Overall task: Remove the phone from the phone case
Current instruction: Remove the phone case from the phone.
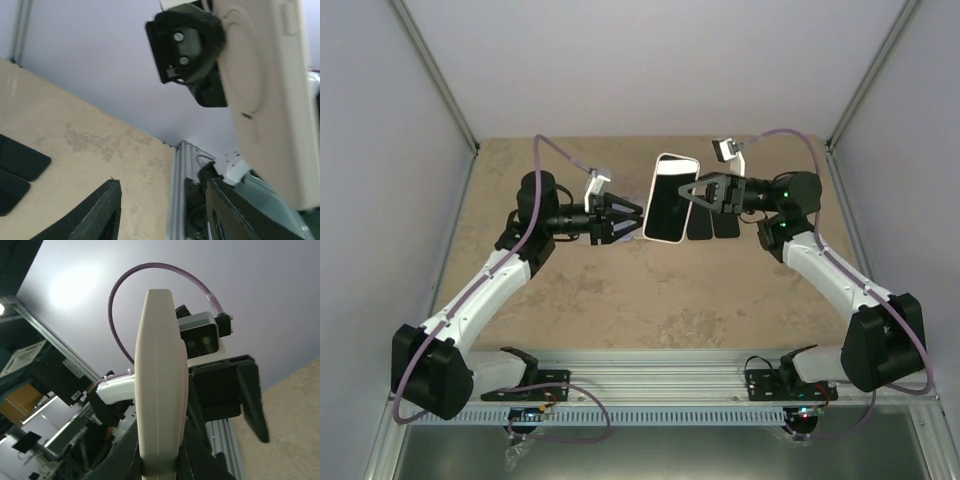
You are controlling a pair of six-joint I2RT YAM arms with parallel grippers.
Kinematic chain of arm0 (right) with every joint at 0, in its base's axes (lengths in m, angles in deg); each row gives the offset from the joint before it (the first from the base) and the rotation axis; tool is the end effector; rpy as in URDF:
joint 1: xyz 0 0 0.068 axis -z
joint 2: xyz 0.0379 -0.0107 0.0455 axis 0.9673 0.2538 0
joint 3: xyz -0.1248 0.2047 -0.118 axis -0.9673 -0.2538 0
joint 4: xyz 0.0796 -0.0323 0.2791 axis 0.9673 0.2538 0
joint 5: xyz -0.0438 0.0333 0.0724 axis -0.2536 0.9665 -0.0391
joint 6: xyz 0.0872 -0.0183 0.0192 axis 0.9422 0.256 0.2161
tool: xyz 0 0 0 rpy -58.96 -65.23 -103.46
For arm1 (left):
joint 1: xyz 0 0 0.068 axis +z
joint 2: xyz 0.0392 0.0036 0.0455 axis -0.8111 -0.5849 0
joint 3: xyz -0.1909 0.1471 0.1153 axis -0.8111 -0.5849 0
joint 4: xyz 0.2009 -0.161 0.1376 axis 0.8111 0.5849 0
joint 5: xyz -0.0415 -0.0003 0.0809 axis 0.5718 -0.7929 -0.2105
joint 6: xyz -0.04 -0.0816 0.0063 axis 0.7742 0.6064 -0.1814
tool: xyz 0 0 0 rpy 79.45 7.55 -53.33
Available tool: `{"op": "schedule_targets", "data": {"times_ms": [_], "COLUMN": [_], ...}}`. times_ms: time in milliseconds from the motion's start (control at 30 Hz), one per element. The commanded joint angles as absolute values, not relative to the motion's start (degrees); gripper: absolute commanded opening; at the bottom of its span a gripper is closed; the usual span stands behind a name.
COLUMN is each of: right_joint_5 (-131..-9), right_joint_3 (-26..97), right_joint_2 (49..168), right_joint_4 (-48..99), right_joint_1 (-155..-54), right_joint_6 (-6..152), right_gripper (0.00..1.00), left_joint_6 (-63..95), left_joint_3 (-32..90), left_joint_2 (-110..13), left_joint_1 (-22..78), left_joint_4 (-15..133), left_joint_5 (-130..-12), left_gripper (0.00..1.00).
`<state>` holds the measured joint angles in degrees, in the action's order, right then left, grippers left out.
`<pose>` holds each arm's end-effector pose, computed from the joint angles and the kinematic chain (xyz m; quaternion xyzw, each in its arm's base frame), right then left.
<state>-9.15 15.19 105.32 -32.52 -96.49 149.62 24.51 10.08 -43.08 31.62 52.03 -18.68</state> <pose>0.2817 0.1907 0.3732 -0.2270 0.5862 0.7395 0.2410 0.2740 -0.1909 0.3215 0.3493 0.6393 -0.5594 0.3954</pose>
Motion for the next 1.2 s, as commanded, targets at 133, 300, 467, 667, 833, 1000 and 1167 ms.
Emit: {"op": "schedule_targets", "data": {"times_ms": [133, 300, 467, 667, 833, 1000, 1167], "right_joint_5": [-9.0, -9.7, -10.6, -11.0, -11.4, -12.0, -12.9], "right_joint_3": [19.0, 20.0, 19.8, 20.6, 21.0, 22.1, 23.3], "right_joint_2": [102.9, 103.0, 103.8, 105.1, 106.0, 106.5, 107.0], "right_joint_4": [-17.5, -12.0, -11.6, -11.6, -11.5, -6.3, -0.4], "right_joint_1": [-96.4, -96.7, -97.4, -98.1, -98.4, -98.4, -98.4], "right_joint_6": [131.1, 126.3, 125.6, 125.3, 124.6, 119.8, 114.4], "right_gripper": [0.0, 0.01, 0.01, 0.0, 0.01, 0.02, 0.29], "left_joint_6": [43.3, 49.6, 51.4, 48.5, 40.0, 40.1, 40.3], "left_joint_3": [6.3, 5.4, 6.0, 7.8, 9.7, 9.7, 10.2], "left_joint_2": [-40.1, -40.5, -41.9, -43.0, -43.6, -43.9, -44.2], "left_joint_1": [32.0, 32.0, 31.6, 30.5, 29.5, 29.4, 29.4], "left_joint_4": [31.9, 24.9, 23.2, 27.5, 38.3, 38.6, 38.8], "left_joint_5": [-8.3, -10.5, -13.2, -15.2, -18.5, -19.8, -20.6], "left_gripper": [0.52, 0.54, 0.53, 0.48, 0.33, 0.12, 0.0]}}
